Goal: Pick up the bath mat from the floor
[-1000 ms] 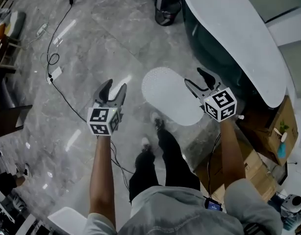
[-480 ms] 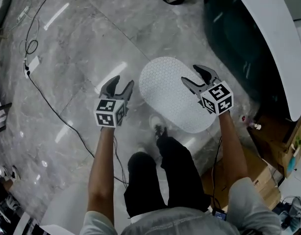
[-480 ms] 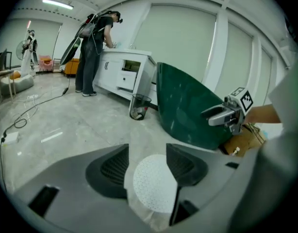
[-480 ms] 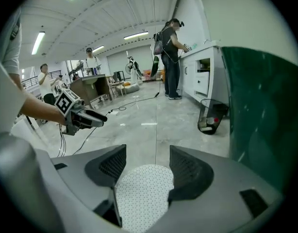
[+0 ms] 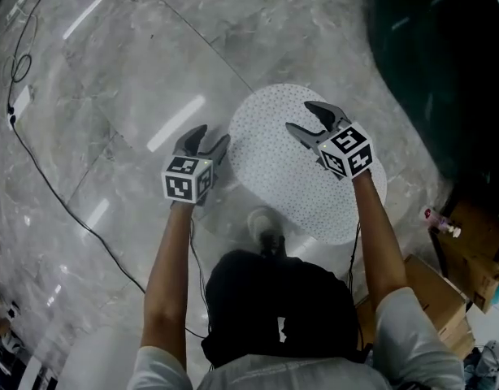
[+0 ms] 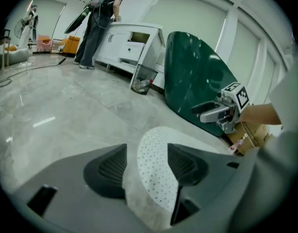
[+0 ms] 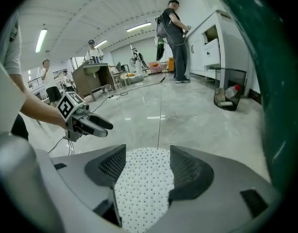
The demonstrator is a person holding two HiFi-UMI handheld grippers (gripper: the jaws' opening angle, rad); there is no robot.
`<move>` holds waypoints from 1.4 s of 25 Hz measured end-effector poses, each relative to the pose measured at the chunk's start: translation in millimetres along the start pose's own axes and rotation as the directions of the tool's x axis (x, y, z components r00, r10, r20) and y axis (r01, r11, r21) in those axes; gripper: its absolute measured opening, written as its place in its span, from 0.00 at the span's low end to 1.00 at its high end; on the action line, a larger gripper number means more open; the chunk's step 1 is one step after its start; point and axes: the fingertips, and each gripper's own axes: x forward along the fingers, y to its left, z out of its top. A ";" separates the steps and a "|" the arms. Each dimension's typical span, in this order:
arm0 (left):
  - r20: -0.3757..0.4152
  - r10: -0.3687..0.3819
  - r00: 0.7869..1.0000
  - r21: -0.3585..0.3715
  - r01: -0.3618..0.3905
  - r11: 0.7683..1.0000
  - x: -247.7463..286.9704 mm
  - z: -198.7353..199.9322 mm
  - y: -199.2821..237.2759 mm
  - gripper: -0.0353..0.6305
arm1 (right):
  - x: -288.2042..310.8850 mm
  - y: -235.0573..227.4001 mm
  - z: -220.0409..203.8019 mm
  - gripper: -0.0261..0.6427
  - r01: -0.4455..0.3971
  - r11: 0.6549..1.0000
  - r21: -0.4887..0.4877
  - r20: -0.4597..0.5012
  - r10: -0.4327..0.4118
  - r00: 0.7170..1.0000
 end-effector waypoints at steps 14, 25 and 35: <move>-0.157 -0.019 0.987 0.081 0.032 0.996 91.7 -67.1 -1.7 0.47 | 82.4 11.7 -73.3 0.45 -0.030 0.997 0.067 0.003 0.030 1.000; -0.183 -0.038 0.982 0.086 0.055 0.995 97.0 -71.0 -19.0 0.50 | 61.9 -4.6 -91.8 0.45 0.046 0.988 0.146 0.020 -0.050 0.999; -0.156 -0.103 0.982 0.059 0.113 0.992 107.0 -75.4 -50.4 0.53 | 18.3 -0.1 -116.3 0.45 0.096 0.982 0.160 0.014 -0.099 0.995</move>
